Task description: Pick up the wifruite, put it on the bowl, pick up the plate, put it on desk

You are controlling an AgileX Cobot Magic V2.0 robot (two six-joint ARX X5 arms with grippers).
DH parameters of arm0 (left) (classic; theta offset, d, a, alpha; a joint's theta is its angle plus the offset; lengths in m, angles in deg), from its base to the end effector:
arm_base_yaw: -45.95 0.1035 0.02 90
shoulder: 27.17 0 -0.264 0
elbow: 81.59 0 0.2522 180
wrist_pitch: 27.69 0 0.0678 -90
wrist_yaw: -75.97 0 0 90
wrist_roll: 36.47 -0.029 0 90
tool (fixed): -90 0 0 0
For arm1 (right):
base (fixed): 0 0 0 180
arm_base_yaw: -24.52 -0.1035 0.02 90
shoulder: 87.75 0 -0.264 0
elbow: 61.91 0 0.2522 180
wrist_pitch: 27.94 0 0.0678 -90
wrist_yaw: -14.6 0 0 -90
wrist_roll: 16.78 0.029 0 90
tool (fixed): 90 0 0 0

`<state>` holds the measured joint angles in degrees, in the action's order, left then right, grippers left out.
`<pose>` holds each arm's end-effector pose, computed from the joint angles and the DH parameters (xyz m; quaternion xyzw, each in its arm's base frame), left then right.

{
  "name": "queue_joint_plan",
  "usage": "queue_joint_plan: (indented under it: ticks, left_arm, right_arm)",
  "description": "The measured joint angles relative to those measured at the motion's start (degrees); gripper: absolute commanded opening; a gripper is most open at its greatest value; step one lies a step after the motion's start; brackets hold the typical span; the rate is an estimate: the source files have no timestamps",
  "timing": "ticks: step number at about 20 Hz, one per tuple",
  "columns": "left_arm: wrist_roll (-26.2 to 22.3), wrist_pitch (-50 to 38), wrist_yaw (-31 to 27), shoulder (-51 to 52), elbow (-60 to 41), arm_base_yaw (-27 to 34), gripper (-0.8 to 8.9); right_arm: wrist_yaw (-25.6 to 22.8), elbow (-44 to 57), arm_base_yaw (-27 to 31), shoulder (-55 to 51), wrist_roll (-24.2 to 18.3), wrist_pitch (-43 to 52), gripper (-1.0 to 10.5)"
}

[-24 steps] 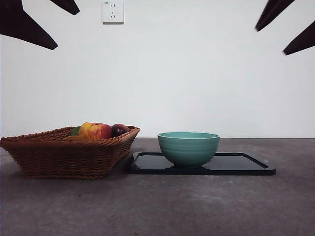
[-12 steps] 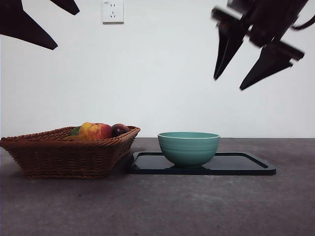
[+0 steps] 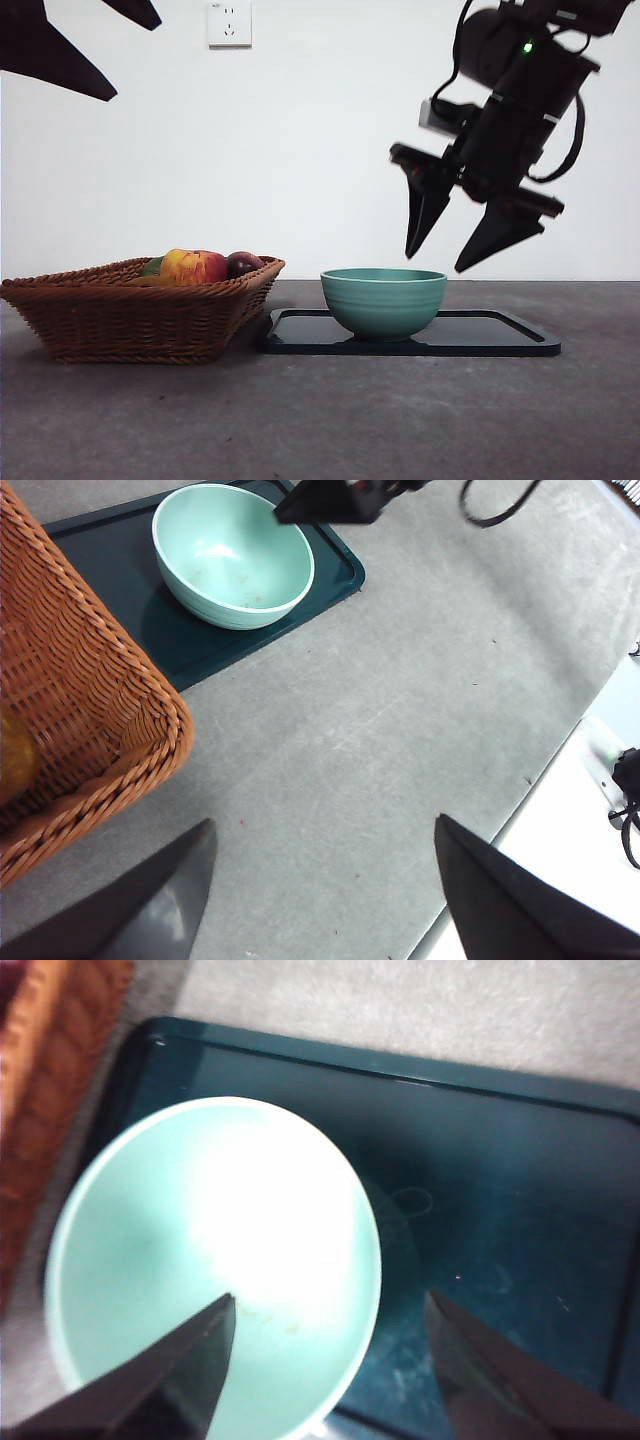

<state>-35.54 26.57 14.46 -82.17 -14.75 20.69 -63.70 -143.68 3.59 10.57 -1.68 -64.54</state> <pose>0.1608 -0.0911 0.3086 -0.0169 0.3651 -0.4185 0.8315 0.3319 0.1333 0.2159 0.0771 0.4751 0.1905 0.8556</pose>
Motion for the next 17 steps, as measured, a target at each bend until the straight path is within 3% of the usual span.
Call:
queue_joint_plan:
  ticks: [4, 9, 17]
  left_arm:
    - [0.00, 0.00, 0.00, 0.00, 0.00, 0.00, 3.44]
    - [0.00, 0.00, 0.00, 0.00, 0.00, 0.00, 3.44]
    - [0.00, 1.29, 0.00, 0.00, 0.00, 0.00, 3.44]
  right_arm:
    - [-1.44, 0.00, 0.00, 3.41, -0.07, 2.38, 2.4]
    - [-1.51, 0.00, 0.00, 4.42, -0.09, 6.32, 0.4]
    - [-4.13, 0.00, 0.00, 4.42, -0.28, 6.86, 0.1]
